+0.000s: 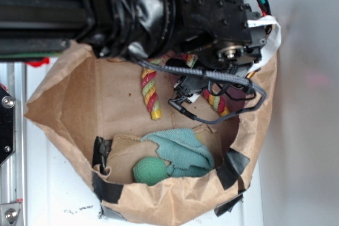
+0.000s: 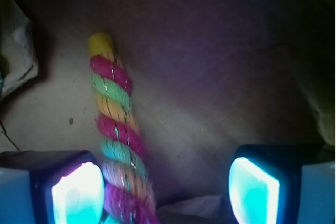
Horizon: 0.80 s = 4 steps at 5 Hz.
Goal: Grab the multicolored rope.
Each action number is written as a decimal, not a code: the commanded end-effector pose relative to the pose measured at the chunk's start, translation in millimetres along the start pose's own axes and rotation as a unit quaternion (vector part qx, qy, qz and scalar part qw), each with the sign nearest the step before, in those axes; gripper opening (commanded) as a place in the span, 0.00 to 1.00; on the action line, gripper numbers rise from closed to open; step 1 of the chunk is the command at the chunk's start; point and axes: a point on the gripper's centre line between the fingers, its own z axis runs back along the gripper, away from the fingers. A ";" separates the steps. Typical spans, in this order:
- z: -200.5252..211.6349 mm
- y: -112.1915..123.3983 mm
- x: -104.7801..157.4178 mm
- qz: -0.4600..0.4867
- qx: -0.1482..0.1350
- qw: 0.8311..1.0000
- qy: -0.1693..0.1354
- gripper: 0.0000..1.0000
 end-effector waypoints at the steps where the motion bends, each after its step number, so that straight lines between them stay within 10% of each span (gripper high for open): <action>1: 2.2 4.9 1.1 -0.039 0.017 0.999 0.012 1.00; 2: 4.4 5.9 0.4 -0.034 0.020 0.999 0.008 0.00; 4: 11.7 7.0 0.9 -0.032 0.028 0.999 -0.002 0.00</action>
